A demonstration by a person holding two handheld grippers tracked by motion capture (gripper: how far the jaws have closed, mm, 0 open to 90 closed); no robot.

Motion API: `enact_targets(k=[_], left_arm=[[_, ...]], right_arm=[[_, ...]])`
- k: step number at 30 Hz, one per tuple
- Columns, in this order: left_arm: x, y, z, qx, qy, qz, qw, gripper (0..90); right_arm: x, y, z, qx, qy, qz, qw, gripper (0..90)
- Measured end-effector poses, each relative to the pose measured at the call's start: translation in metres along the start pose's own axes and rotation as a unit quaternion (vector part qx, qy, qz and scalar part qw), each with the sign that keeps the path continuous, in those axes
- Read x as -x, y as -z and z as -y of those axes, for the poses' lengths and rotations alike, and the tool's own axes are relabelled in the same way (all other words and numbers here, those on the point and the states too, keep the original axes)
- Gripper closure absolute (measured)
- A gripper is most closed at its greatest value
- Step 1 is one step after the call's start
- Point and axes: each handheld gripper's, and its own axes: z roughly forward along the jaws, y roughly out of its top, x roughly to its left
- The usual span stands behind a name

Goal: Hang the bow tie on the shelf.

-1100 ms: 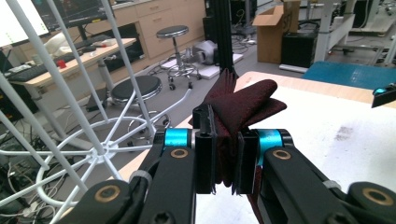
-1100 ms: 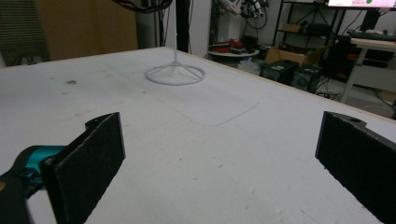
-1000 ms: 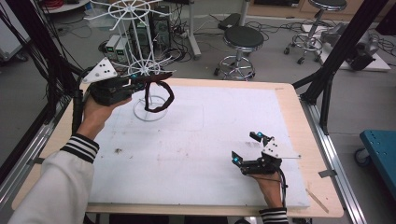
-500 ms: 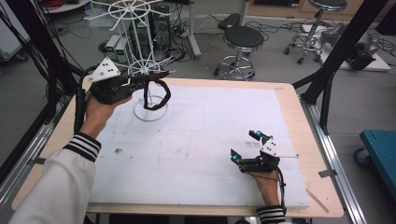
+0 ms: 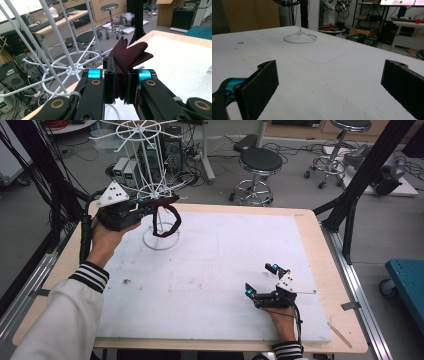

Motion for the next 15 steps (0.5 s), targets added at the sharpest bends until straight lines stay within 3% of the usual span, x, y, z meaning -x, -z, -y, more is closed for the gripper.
enact_targets(k=[15], left_arm=[[0.0015,0.0002,-0.0001,-0.005,0.003,-0.003,1.0,79.4]], right_arm=[[0.0003,0.0041,0.0026,0.02,-0.009,0.003,0.9998,0.7]])
